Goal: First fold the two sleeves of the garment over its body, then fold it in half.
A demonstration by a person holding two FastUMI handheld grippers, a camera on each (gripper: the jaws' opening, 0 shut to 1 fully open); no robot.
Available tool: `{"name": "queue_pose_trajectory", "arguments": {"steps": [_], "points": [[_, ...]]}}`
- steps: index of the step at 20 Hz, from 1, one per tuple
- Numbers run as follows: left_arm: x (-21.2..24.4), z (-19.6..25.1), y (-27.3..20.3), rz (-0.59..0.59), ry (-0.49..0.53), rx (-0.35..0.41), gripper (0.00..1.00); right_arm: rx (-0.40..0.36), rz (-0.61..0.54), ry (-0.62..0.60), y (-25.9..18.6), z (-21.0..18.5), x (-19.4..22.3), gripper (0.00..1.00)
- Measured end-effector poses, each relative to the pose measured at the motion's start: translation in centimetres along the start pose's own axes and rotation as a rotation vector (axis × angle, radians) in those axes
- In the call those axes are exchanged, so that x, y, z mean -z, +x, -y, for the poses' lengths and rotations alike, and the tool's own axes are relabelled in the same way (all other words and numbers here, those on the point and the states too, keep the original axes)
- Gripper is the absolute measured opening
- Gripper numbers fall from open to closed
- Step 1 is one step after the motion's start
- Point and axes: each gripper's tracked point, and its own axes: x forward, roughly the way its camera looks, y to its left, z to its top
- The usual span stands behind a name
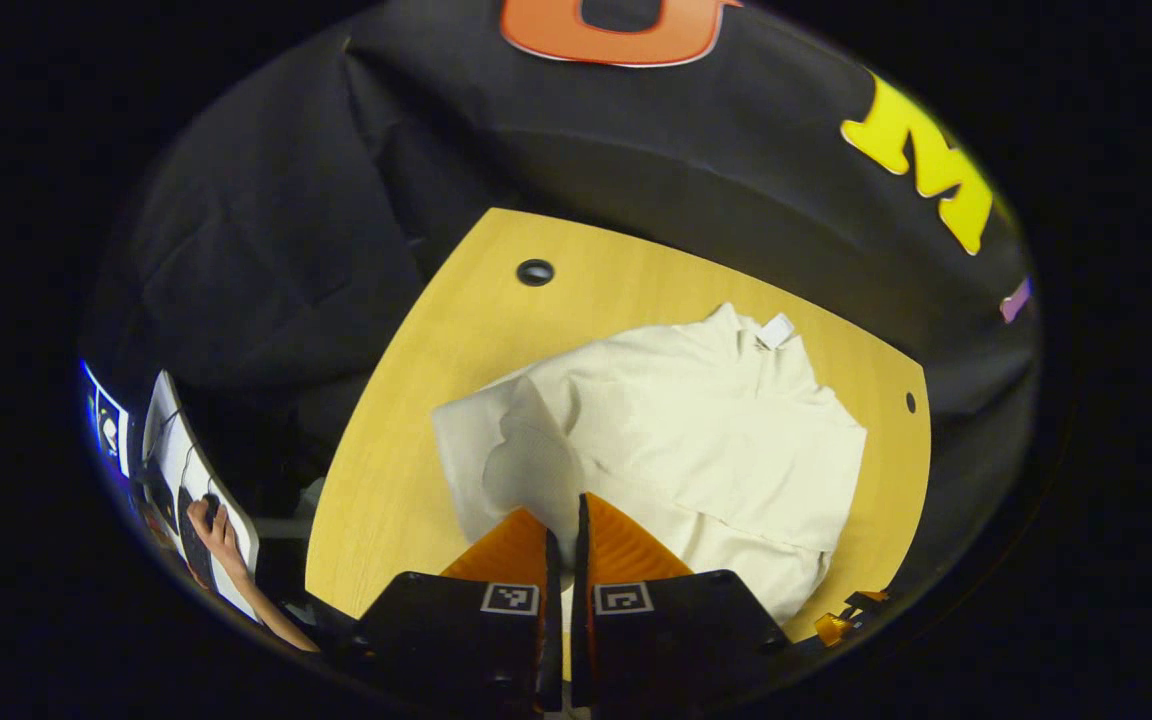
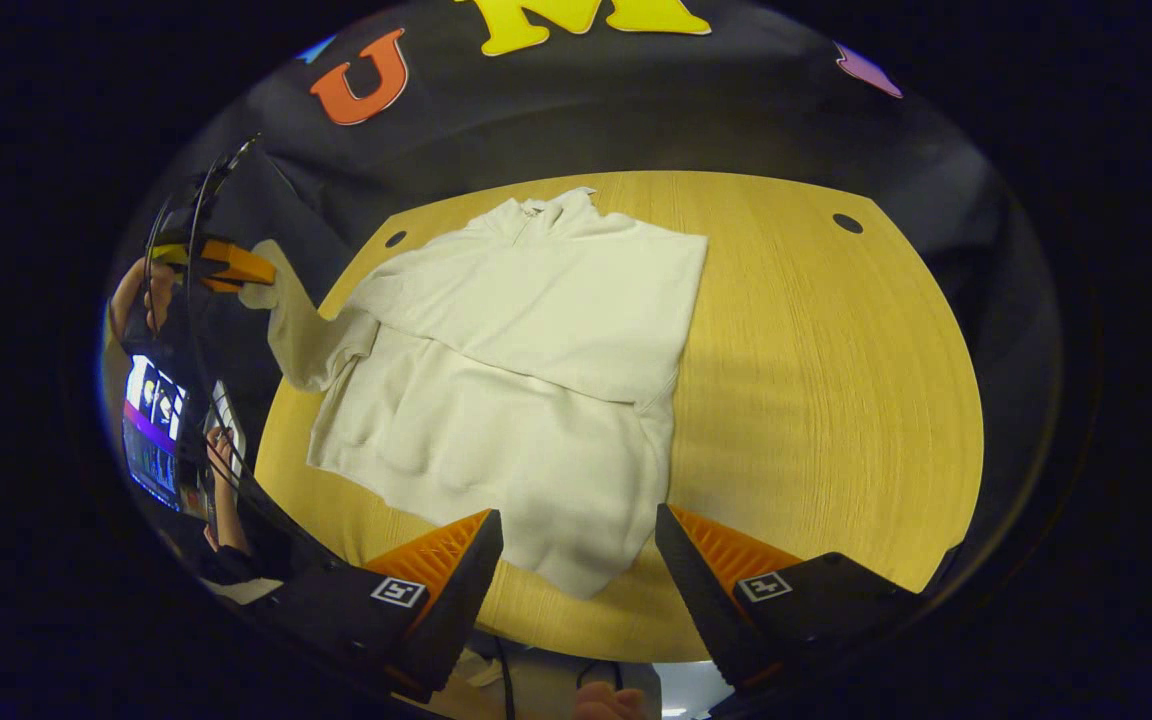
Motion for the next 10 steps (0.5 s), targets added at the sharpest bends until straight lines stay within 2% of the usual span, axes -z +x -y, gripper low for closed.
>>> {"name": "queue_pose_trajectory", "arguments": {"steps": [2, 3, 7, 8, 10], "points": [[-0.7, 4.3, 0.9, -0.007, 0.039, 0.042, 0.06, 0.005, -0.004, 0.014, 0.0, 1.2, 0.2, 0.96], [-0.6, 6.4, 1.4, -0.014, 0.059, 0.055, 0.06, 0.011, -0.005, 0.024, -0.1, 1.8, 0.3, 0.93], [0.1, 13.9, 3.7, -0.046, 0.151, 0.108, 0.06, 0.047, 0.011, 0.073, -0.6, 5.1, 0.0, 0.93], [0.3, 15.8, 4.4, -0.059, 0.169, 0.113, 0.06, 0.049, 0.014, 0.085, -0.8, 5.8, 0.0, 0.96], [0.5, 19.8, 5.6, -0.059, 0.211, 0.145, 0.06, 0.069, 0.024, 0.106, -1.0, 7.5, 0.2, 0.93]]}}
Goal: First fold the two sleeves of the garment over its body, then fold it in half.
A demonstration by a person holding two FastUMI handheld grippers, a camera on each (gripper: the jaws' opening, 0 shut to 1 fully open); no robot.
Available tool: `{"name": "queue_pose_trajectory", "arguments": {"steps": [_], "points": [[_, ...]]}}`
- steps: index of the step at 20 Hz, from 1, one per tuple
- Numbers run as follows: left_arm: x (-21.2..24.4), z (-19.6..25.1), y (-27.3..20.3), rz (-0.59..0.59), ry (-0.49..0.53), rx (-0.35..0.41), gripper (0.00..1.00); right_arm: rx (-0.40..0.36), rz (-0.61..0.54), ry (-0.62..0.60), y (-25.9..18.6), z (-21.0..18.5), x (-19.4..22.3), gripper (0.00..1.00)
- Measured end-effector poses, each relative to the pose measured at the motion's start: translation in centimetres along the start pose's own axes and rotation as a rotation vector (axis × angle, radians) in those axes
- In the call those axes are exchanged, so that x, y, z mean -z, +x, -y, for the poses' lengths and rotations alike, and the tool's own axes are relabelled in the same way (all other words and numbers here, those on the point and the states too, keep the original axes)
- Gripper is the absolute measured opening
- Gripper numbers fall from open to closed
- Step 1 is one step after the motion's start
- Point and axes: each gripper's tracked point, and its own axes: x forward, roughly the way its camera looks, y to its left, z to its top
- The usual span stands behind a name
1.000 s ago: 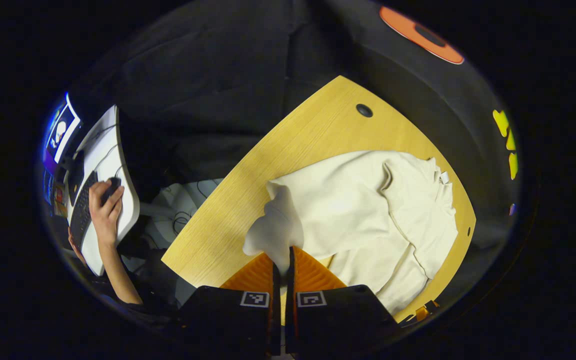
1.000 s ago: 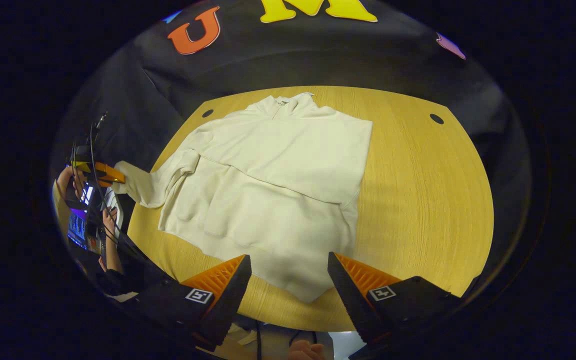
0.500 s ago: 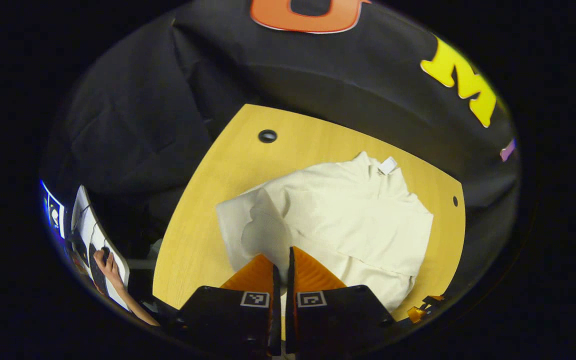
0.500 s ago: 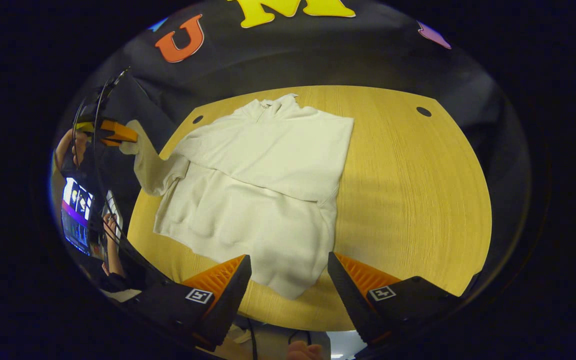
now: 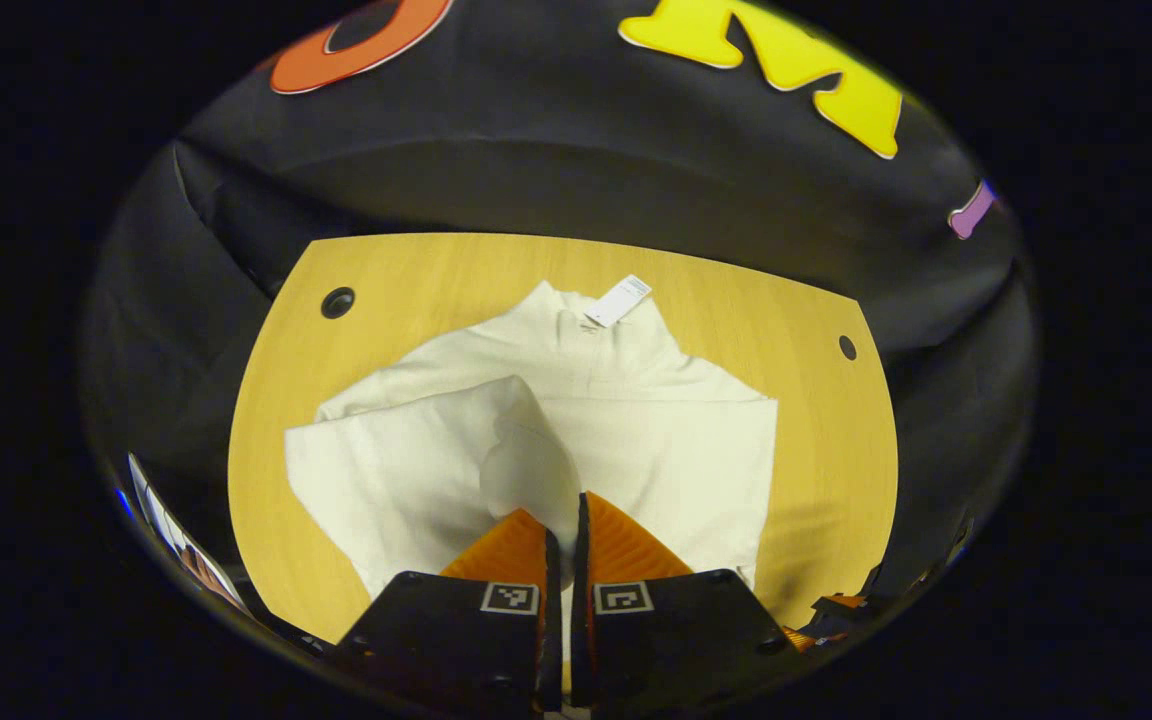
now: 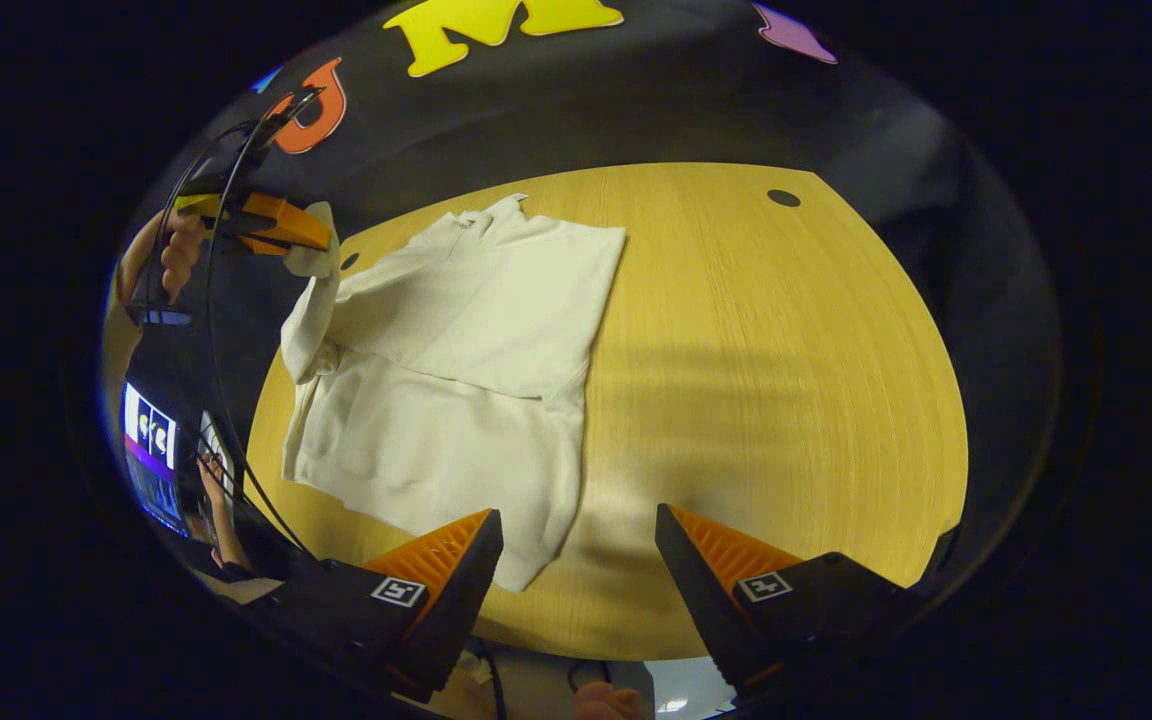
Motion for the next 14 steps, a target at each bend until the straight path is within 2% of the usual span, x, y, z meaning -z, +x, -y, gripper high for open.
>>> {"name": "queue_pose_trajectory", "arguments": {"steps": [4, 6, 7, 8, 10, 11, 12, 14], "points": [[-0.7, 7.0, 4.1, -0.016, 0.042, 0.037, 0.06, 0.033, -0.027, 0.036, 0.1, 3.1, 1.3, 0.96], [-0.8, 9.9, 6.1, -0.029, 0.038, 0.057, 0.06, 0.049, -0.037, 0.043, 0.0, 4.6, 1.9, 0.93], [-0.9, 11.2, 7.0, -0.039, 0.031, 0.067, 0.06, 0.057, -0.039, 0.048, -0.1, 5.3, 2.0, 0.96], [-0.9, 12.2, 7.8, -0.052, 0.021, 0.071, 0.07, 0.067, -0.040, 0.060, -0.1, 6.1, 2.0, 0.93], [-0.7, 13.9, 8.9, -0.083, -0.006, 0.073, 0.07, 0.074, -0.044, 0.086, -0.1, 7.1, 2.3, 0.96], [-0.5, 14.5, 9.3, -0.106, -0.018, 0.067, 0.08, 0.077, -0.049, 0.090, -0.1, 7.6, 2.6, 0.93], [-0.3, 15.1, 9.4, -0.126, -0.024, 0.062, 0.08, 0.083, -0.053, 0.088, 0.0, 8.1, 2.8, 0.96], [0.8, 15.3, 10.1, -0.143, -0.048, 0.081, 0.11, 0.085, -0.054, 0.084, -0.1, 8.5, 2.8, 0.96]]}}
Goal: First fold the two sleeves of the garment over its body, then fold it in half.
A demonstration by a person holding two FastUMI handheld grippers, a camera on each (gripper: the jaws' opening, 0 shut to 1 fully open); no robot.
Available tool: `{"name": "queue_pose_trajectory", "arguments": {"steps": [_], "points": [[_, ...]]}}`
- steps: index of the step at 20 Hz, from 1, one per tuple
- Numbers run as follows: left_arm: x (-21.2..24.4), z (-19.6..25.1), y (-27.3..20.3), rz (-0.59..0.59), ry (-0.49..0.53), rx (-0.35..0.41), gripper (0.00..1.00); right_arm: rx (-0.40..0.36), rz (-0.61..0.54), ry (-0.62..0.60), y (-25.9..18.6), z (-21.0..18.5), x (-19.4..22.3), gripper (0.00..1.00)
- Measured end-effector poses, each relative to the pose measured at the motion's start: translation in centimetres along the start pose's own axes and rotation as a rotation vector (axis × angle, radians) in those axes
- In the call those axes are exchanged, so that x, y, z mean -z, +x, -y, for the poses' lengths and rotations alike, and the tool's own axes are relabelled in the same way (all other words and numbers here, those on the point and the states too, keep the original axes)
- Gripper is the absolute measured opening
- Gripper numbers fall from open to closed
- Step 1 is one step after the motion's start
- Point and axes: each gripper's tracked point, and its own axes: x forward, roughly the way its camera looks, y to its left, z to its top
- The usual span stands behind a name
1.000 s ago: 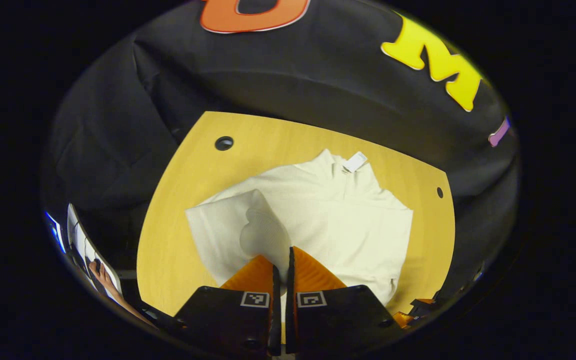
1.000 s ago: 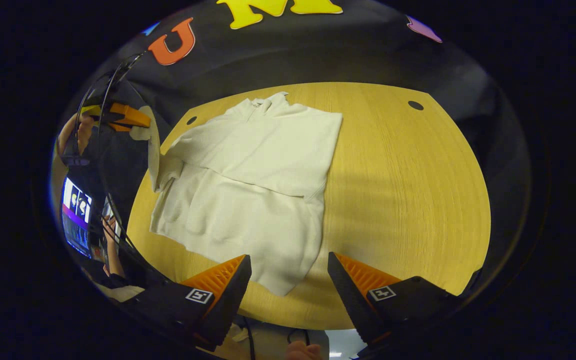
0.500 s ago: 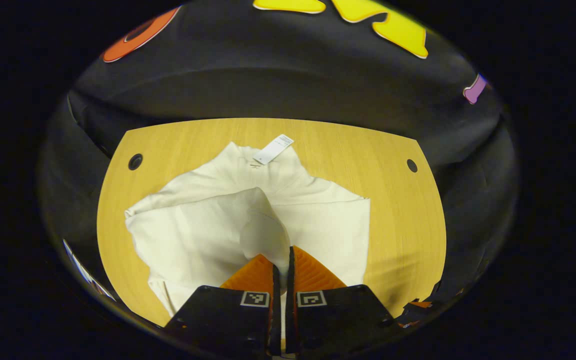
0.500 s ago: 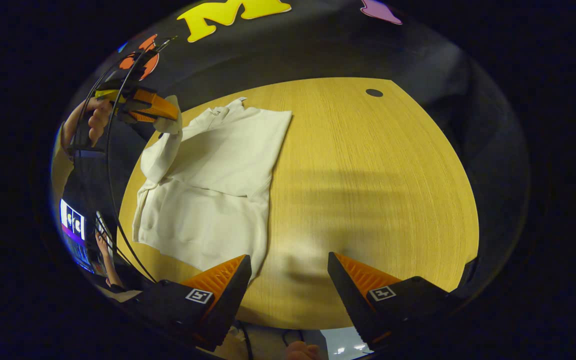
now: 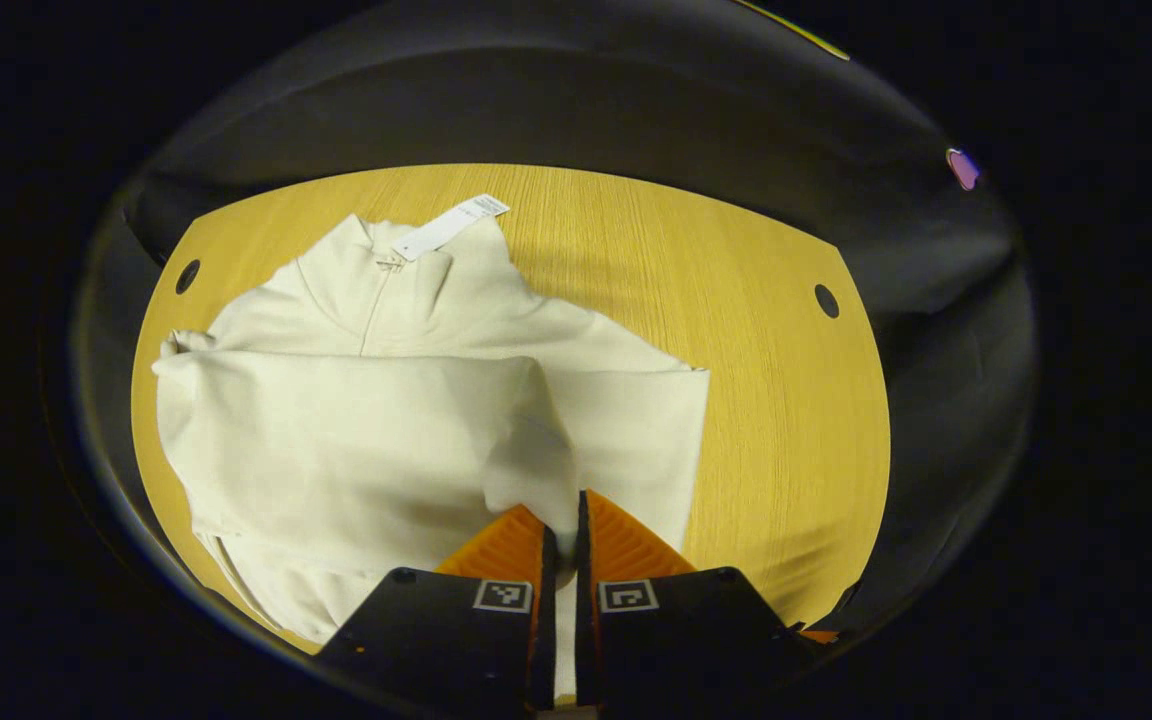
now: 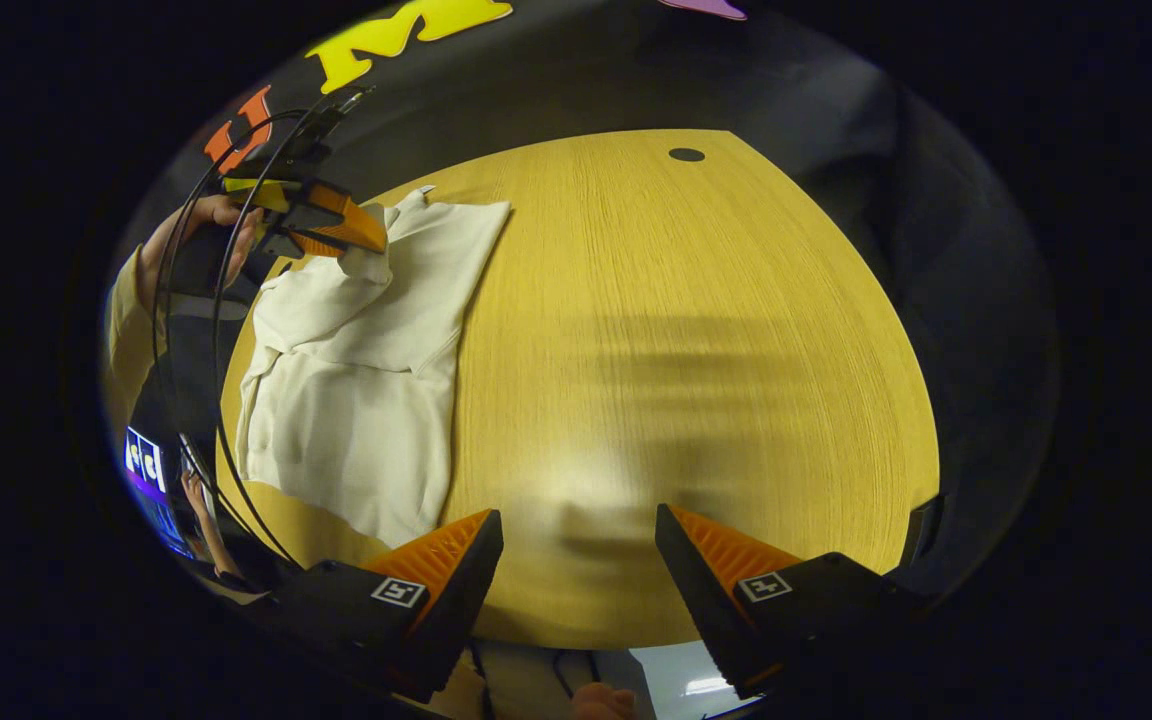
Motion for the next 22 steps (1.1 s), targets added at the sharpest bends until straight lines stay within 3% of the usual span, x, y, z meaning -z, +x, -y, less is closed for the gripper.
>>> {"name": "queue_pose_trajectory", "arguments": {"steps": [1, 2, 4, 5, 7, 9, 11, 18, 22], "points": [[2.6, -0.8, 0.1, -0.002, -0.015, 0.024, 0.13, -0.005, 0.002, 0.000, 0.0, 0.0, -0.1, 0.96], [-0.2, 1.5, -0.5, 0.000, -0.032, 0.046, 0.15, -0.007, 0.006, 0.001, 0.0, -0.1, -0.1, 0.96], [0.0, 2.2, -0.8, 0.007, -0.055, 0.088, 0.33, -0.014, 0.004, -0.005, 0.0, -0.7, 0.1, 0.93], [0.0, 2.1, -1.1, 0.012, -0.051, 0.082, 0.58, -0.020, 0.004, -0.013, 0.1, -1.3, 0.1, 0.96], [-0.1, 2.0, -1.4, 0.045, -0.047, 0.092, 0.41, -0.025, 0.007, -0.034, 0.2, -2.3, 0.3, 0.96], [0.7, 1.9, -1.8, 0.053, -0.046, 0.099, 0.75, -0.021, 0.010, -0.054, 0.3, -3.5, 0.7, 0.93], [2.0, 1.3, -2.7, 0.040, -0.013, 0.092, 0.92, -0.023, 0.017, -0.065, 0.0, -5.0, 1.0, 0.93], [6.8, -4.7, -6.0, 0.140, 0.126, 0.060, 0.92, -0.022, 0.014, -0.096, 0.5, -10.1, 2.9, 0.93], [11.2, -9.2, -7.5, 0.157, 0.133, 0.050, 0.92, -0.022, -0.002, -0.005, 1.6, -12.0, 4.0, 0.93]]}}
